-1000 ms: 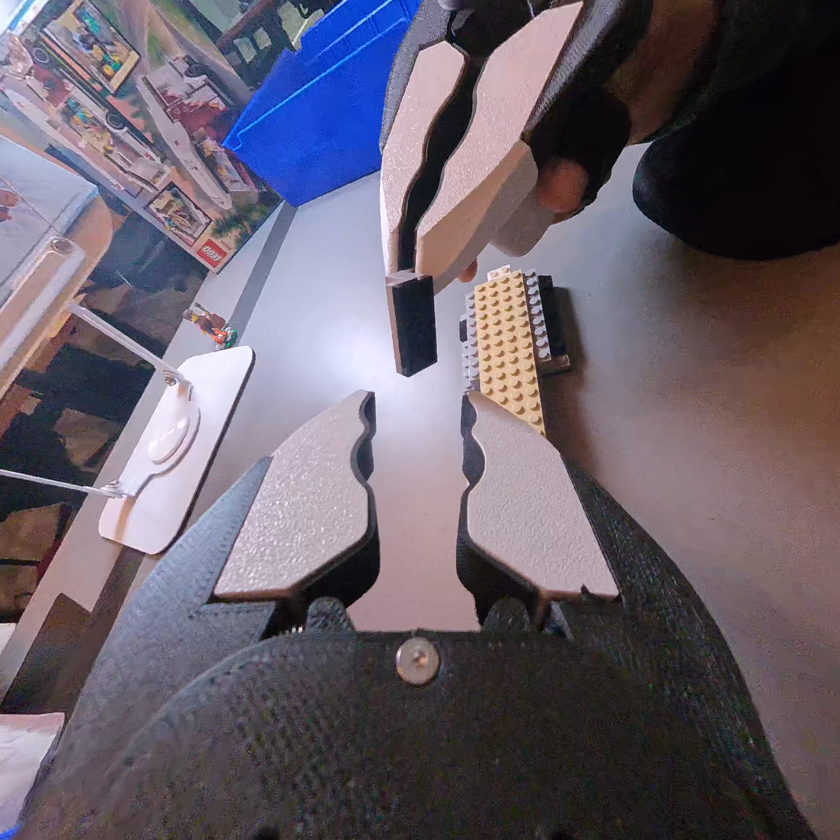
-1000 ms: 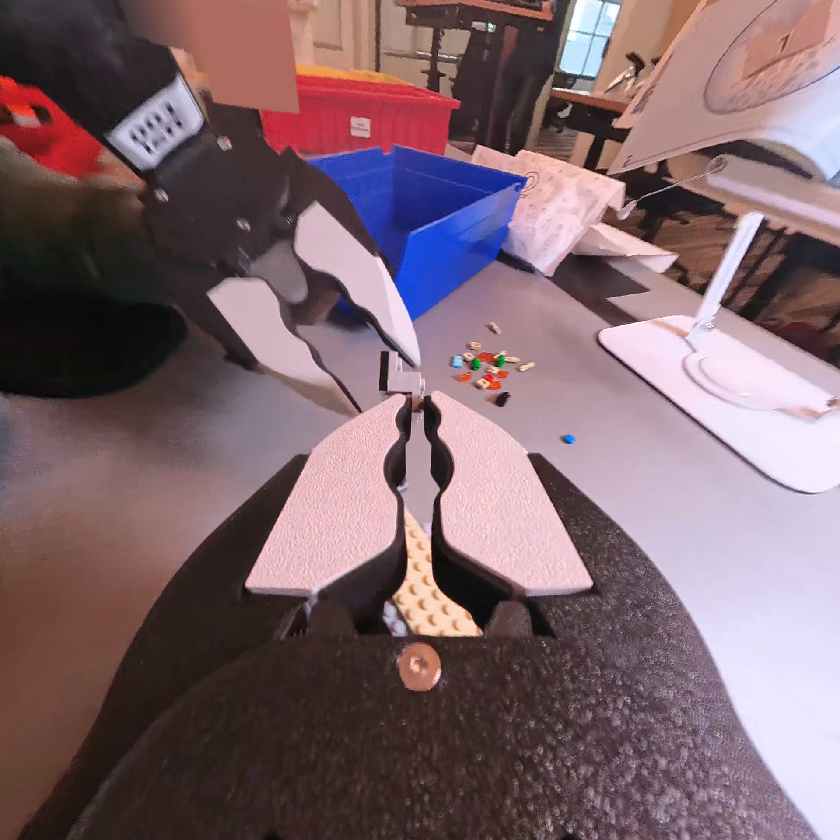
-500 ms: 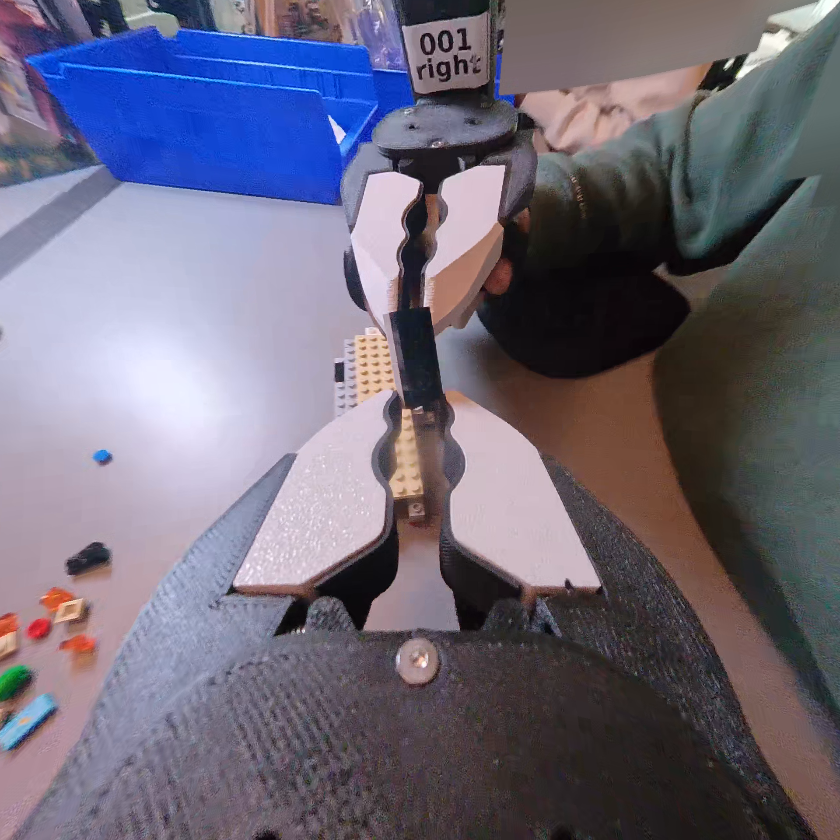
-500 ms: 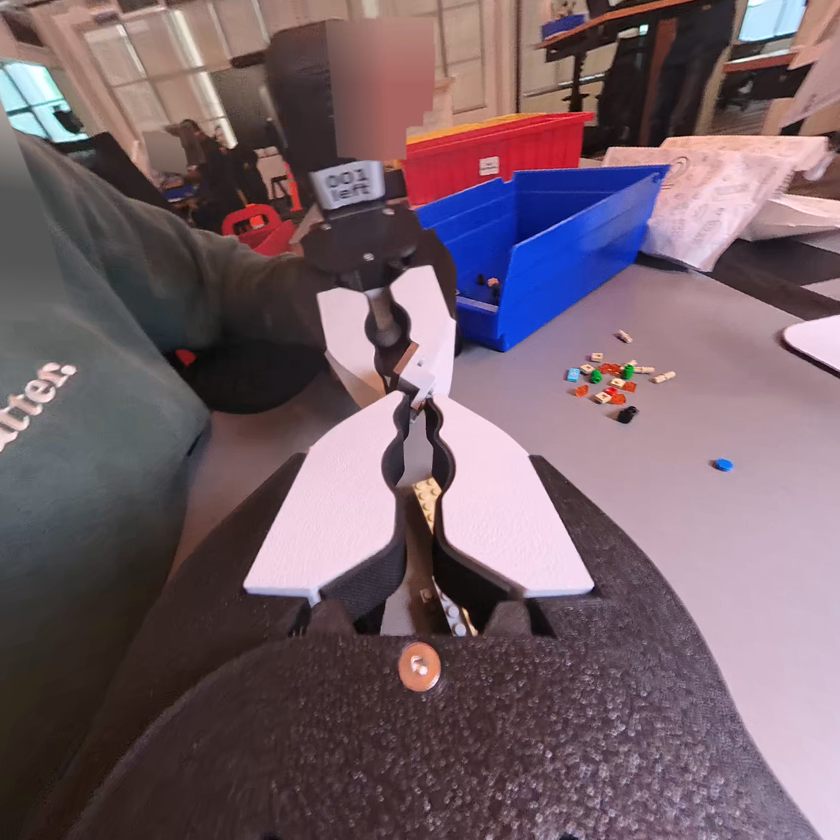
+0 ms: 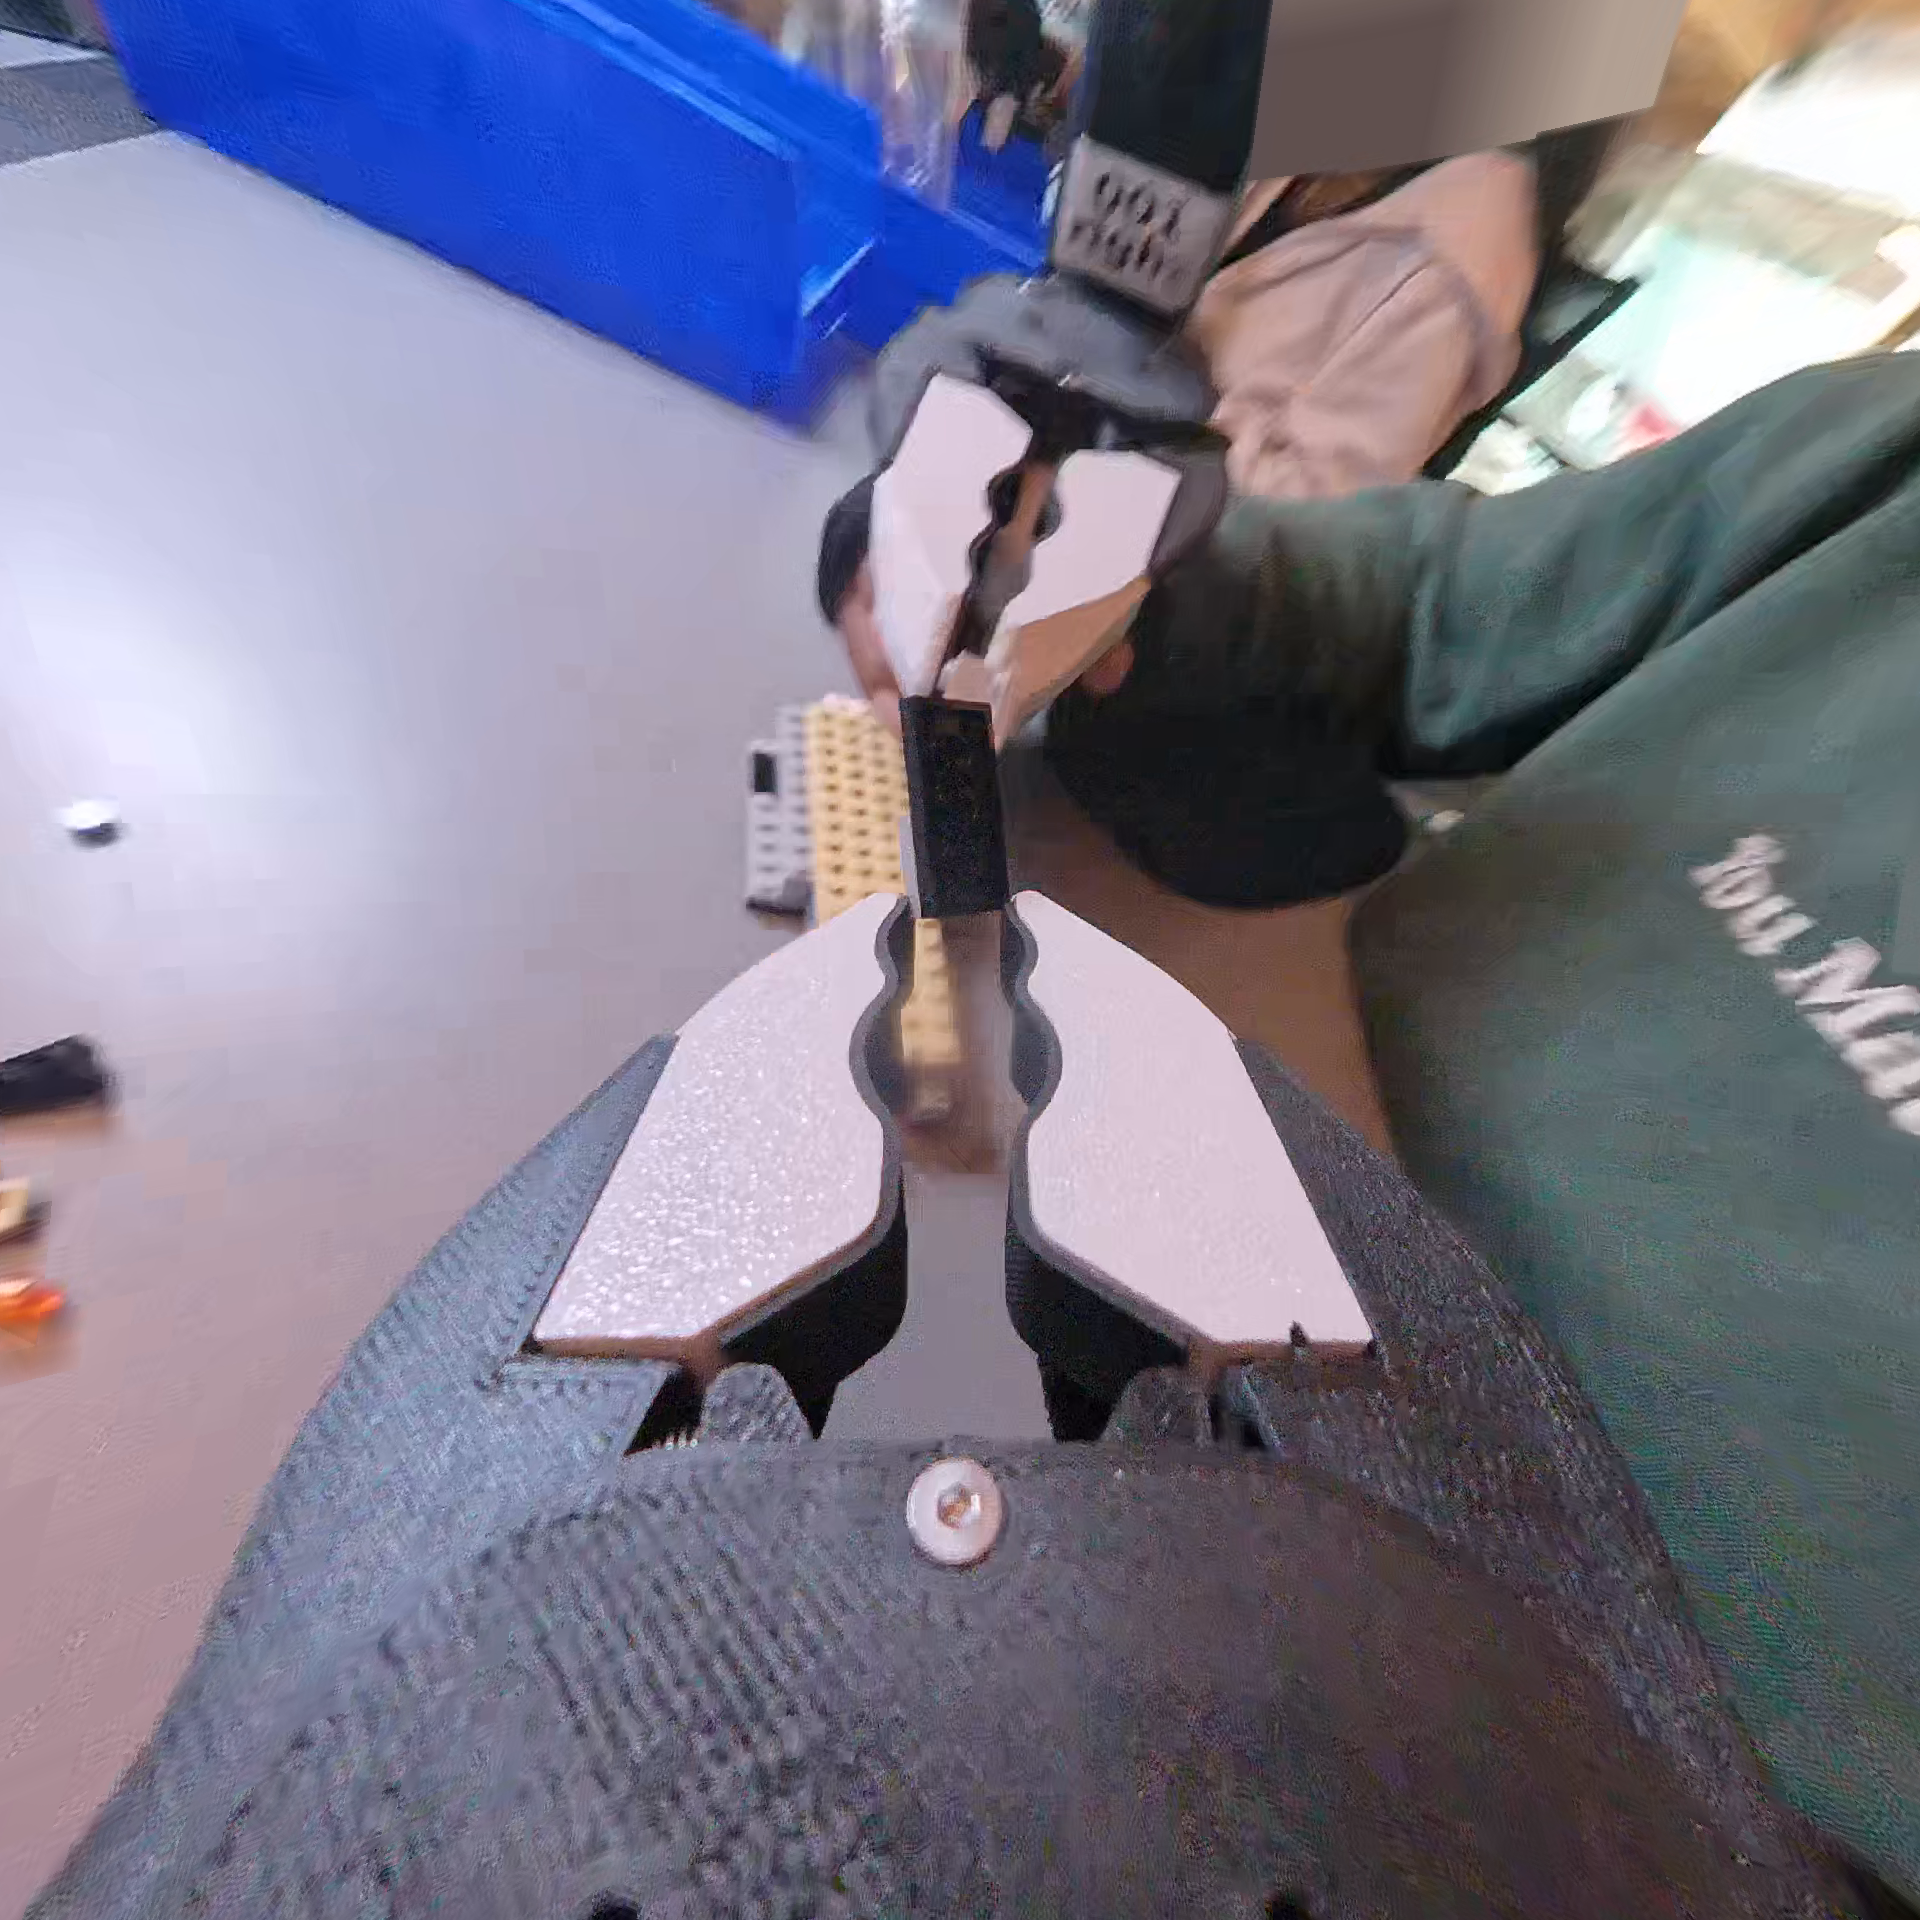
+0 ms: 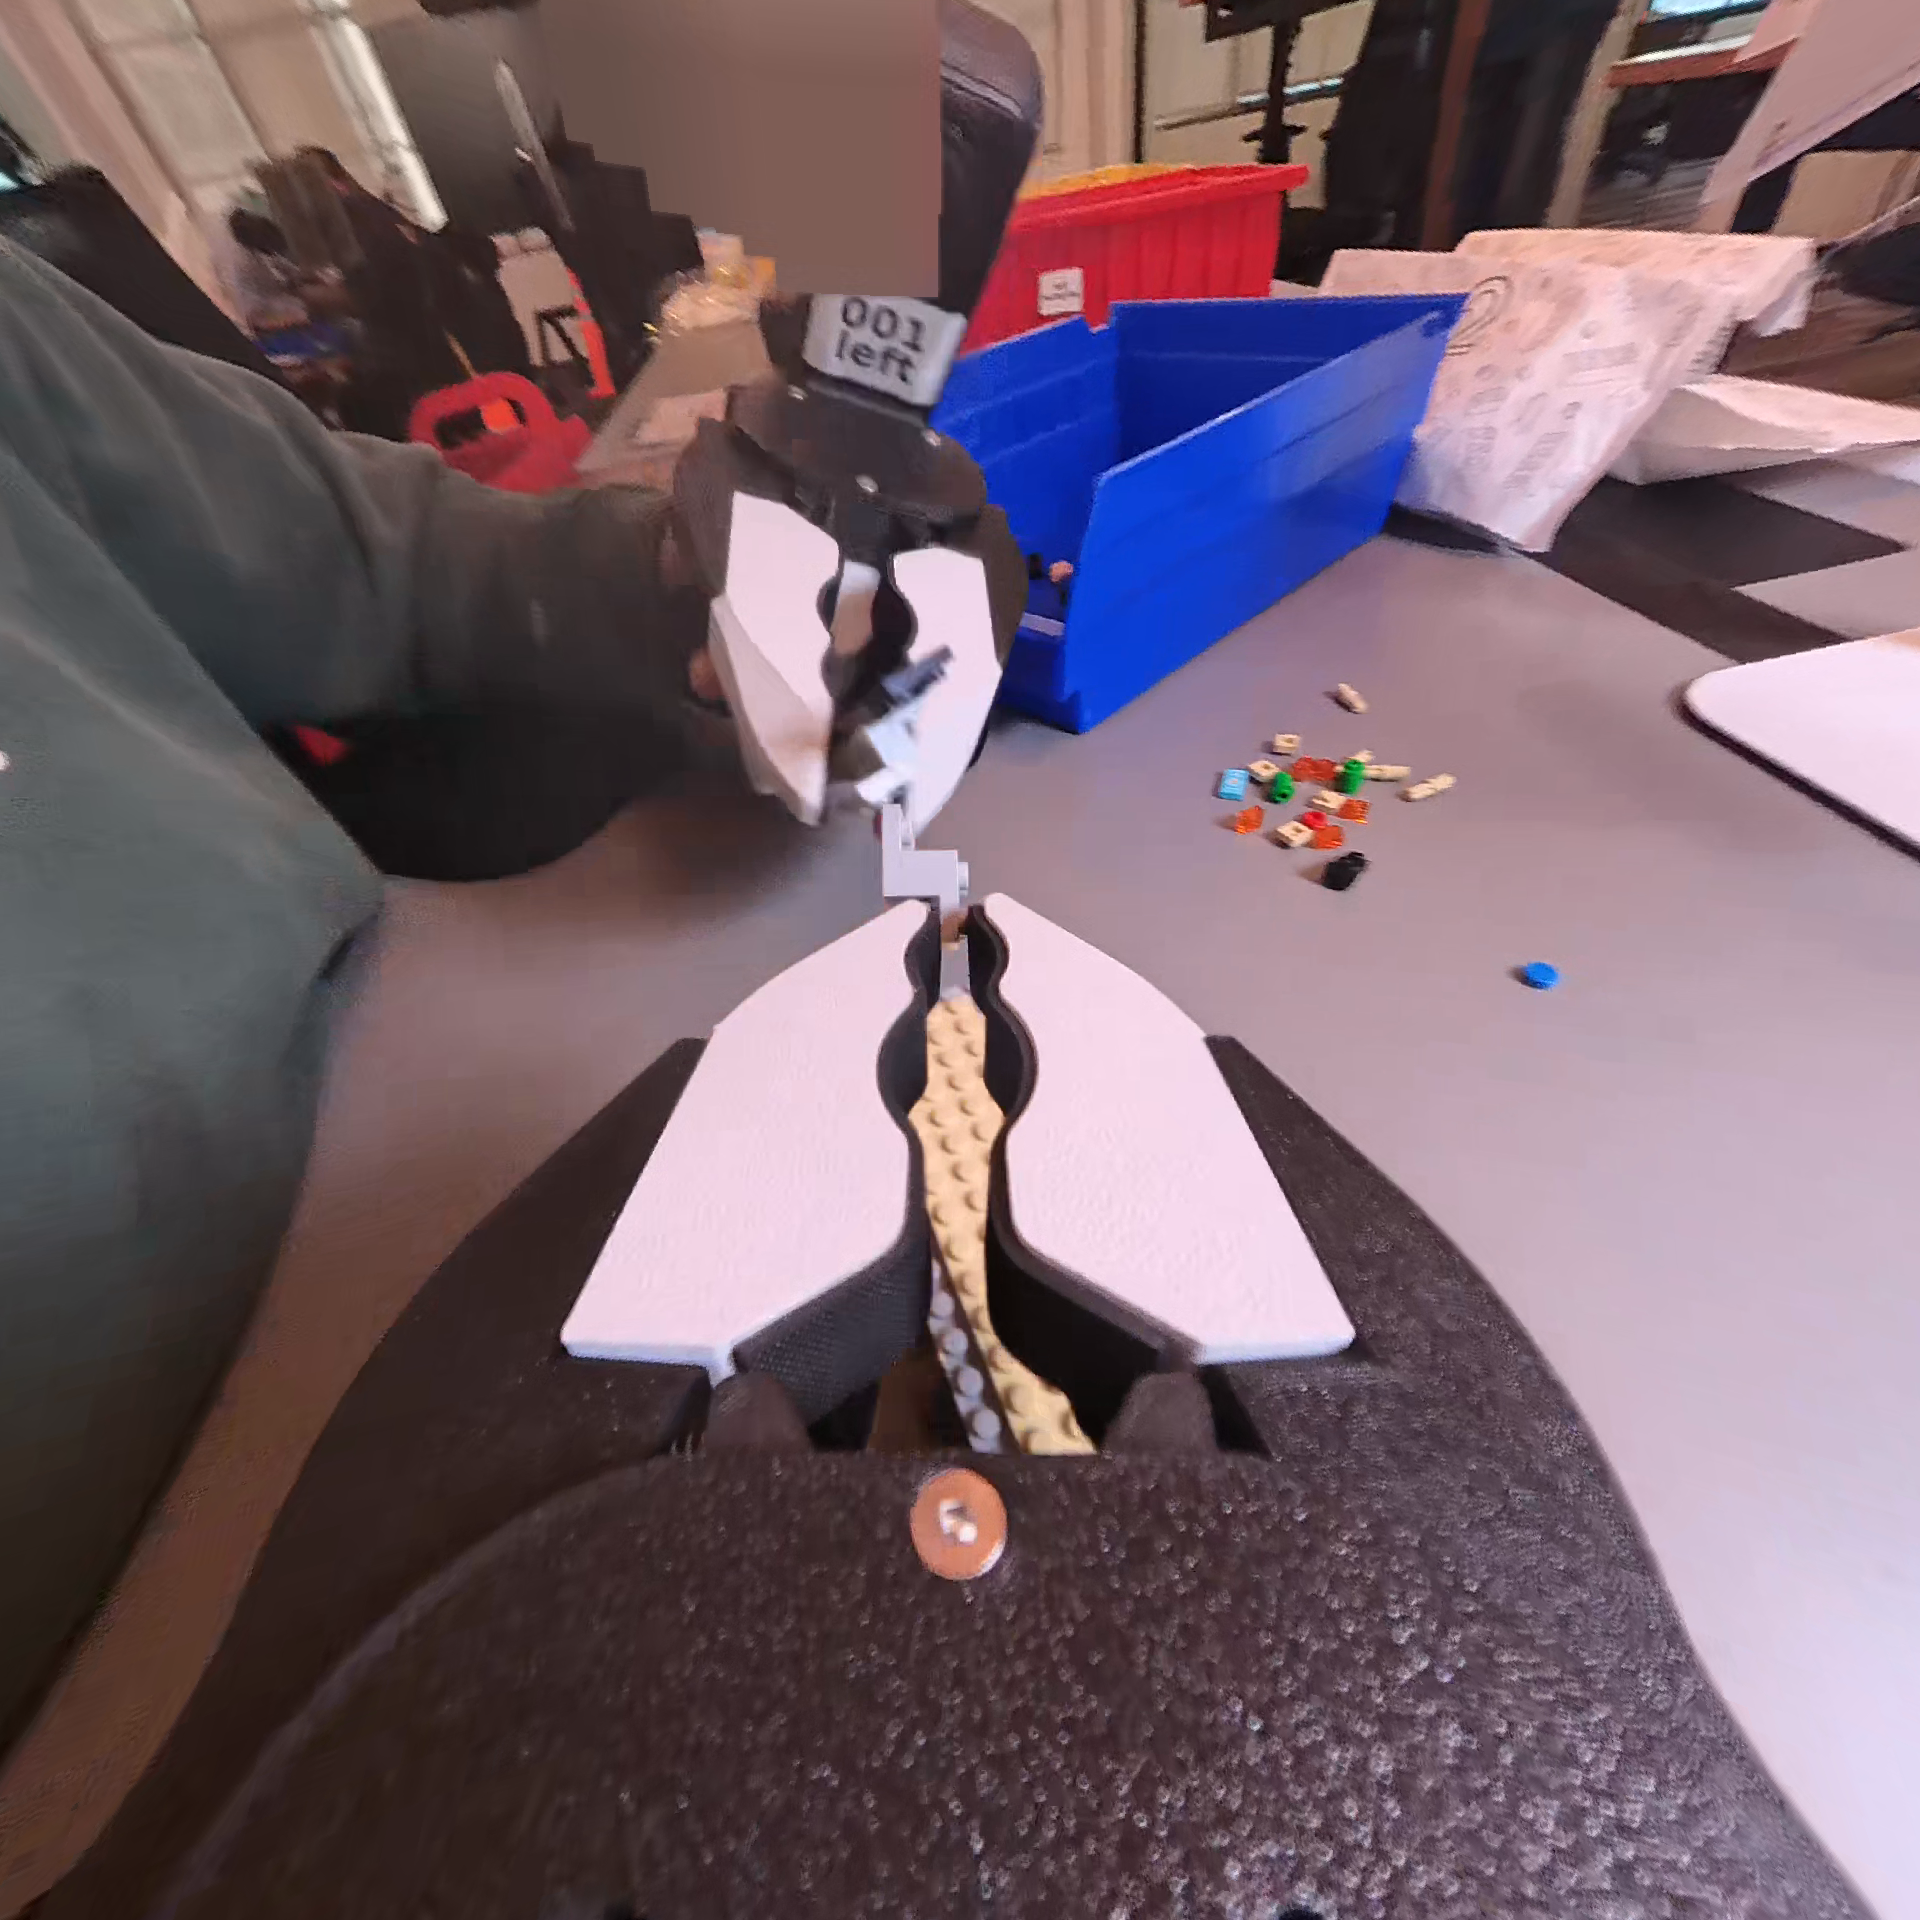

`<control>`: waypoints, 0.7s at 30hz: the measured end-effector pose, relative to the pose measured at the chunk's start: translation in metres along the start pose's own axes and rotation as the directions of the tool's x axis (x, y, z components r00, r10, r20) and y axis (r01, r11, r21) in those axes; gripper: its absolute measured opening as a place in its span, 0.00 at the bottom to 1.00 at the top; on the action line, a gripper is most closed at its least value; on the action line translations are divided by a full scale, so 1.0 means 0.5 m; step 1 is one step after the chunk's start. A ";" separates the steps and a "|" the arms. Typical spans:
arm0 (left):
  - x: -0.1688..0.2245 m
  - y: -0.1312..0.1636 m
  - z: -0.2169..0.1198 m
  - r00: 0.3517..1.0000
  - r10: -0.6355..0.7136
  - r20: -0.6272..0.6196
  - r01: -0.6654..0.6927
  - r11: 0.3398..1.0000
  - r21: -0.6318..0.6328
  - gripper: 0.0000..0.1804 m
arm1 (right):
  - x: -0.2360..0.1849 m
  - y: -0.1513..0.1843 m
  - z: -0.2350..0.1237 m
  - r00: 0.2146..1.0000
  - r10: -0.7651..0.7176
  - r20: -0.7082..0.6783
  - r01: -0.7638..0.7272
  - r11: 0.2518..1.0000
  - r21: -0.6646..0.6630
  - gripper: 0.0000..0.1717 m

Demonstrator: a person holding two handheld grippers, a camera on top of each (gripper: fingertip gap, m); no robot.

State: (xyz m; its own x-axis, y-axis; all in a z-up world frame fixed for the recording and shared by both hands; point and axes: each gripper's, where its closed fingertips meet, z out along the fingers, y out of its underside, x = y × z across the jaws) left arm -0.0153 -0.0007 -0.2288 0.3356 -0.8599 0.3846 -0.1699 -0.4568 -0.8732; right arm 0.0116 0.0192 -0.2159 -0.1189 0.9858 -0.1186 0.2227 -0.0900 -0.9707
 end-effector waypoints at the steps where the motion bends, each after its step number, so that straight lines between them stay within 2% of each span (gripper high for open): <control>1: -0.028 0.026 -0.001 0.994 0.061 0.096 -0.052 0.994 -0.094 0.09 | 0.003 0.001 -0.001 1.000 -0.023 -0.016 0.023 1.000 -0.003 0.03; 3: -0.074 0.074 -0.004 0.951 0.203 0.235 -0.135 0.951 -0.277 0.09 | 0.002 0.000 -0.002 0.999 -0.046 -0.021 0.046 0.999 -0.006 0.03; 5: -0.085 0.104 0.002 0.928 0.274 0.253 -0.166 0.911 -0.378 0.10 | 0.001 0.007 0.001 0.998 -0.062 -0.022 0.061 0.998 -0.022 0.03; 6: -0.086 0.112 0.007 0.929 0.274 0.251 -0.160 0.905 -0.395 0.14 | 0.001 0.011 0.003 0.997 -0.075 -0.028 0.074 0.997 -0.034 0.03; 9: -0.081 0.094 0.013 0.919 0.297 0.258 -0.192 0.911 -0.364 0.27 | -0.002 0.019 0.008 0.988 -0.147 -0.053 0.144 0.987 -0.070 0.03; 10: -0.070 0.075 0.012 0.912 0.323 0.254 -0.232 0.915 -0.331 0.27 | -0.004 0.019 0.010 0.983 -0.175 -0.061 0.170 0.982 -0.078 0.03; 15: 0.022 -0.001 0.030 0.859 0.477 0.187 -0.453 0.878 -0.156 0.12 | -0.027 0.019 0.029 0.967 -0.249 -0.060 0.241 0.964 -0.110 0.03; 17: 0.028 -0.009 0.028 0.818 0.536 0.209 -0.508 0.843 -0.177 0.05 | -0.032 0.020 0.035 0.959 -0.274 -0.070 0.264 0.956 -0.126 0.03; 20: 0.034 -0.024 0.009 0.797 0.564 0.218 -0.528 0.824 -0.204 0.04 | -0.033 0.003 0.032 0.956 -0.276 -0.096 0.268 0.959 -0.087 0.03; 21: 0.022 -0.037 -0.015 0.771 0.584 0.255 -0.534 0.811 -0.241 0.04 | -0.025 0.002 0.028 0.954 -0.276 -0.114 0.266 0.959 -0.098 0.07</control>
State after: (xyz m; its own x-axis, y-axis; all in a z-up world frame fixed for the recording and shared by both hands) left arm -0.0155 -0.0034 -0.2061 0.3960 -0.8714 -0.2895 -0.5404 0.0337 -0.8407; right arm -0.0004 0.0049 -0.2183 -0.0651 0.9818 0.1785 0.2763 0.1897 -0.9422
